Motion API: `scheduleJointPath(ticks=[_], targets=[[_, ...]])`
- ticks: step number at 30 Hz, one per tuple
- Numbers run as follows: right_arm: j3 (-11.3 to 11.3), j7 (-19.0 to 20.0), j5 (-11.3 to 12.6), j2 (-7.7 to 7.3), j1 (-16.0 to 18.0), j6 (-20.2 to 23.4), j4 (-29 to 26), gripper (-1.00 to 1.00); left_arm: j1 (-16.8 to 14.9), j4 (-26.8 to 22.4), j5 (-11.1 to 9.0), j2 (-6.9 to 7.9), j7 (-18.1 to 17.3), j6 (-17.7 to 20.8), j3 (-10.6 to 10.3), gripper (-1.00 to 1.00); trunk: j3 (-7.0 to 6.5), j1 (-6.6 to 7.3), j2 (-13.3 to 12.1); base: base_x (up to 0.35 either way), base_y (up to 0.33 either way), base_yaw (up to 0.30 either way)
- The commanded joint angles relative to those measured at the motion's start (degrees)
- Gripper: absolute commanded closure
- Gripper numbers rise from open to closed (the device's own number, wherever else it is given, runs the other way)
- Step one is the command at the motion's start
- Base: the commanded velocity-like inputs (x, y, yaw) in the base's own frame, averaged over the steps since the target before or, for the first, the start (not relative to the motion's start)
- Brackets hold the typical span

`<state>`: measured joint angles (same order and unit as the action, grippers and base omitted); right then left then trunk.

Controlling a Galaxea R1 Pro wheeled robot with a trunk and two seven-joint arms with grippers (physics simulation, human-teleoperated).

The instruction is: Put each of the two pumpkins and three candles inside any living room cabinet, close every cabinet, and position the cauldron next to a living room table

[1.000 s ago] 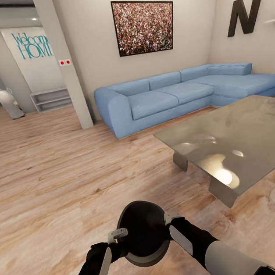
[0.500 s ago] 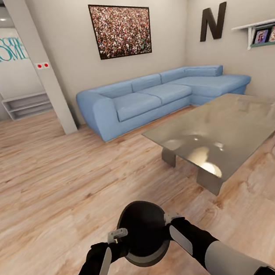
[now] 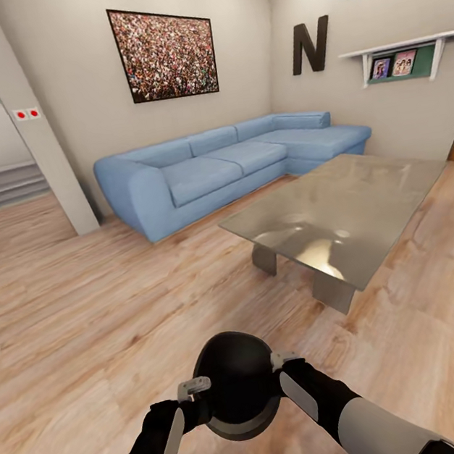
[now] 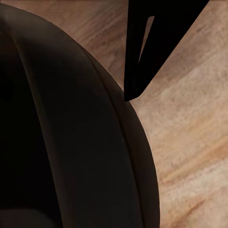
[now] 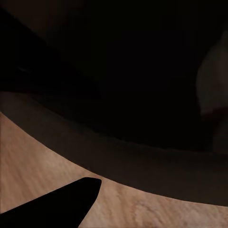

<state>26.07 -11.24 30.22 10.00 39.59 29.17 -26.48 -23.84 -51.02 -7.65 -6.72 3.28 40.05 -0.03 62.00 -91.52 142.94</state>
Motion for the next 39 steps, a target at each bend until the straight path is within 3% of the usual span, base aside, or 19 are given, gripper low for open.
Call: scheduleJointPath(ticks=[1, 21, 39], targets=[[0.25, 0.16, 0.28, 0.0, 0.06, -2.17, -0.15, 1.0, 0.01, 0.04, -2.02, 0.13, -0.29, -0.06, 0.12, 1.0, -0.01, 0.01, 0.01, 0.093, 0.284, -0.28], [0.29, 0.17, 0.37, 0.0, 0.06, -2.19, -0.15, 1.0, 0.02, 0.04, -2.02, 0.13, -0.29, 0.02, 0.12, 1.0, -0.01, 0.01, 0.01, 0.106, 0.283, -0.28], [0.28, 0.17, 0.31, 0.0, 0.06, -2.19, -0.15, 1.0, 0.02, 0.0, -2.02, 0.19, -0.29, 0.02, 0.12, 1.0, -0.01, 0.01, 0.01, 0.006, 0.226, -0.28]])
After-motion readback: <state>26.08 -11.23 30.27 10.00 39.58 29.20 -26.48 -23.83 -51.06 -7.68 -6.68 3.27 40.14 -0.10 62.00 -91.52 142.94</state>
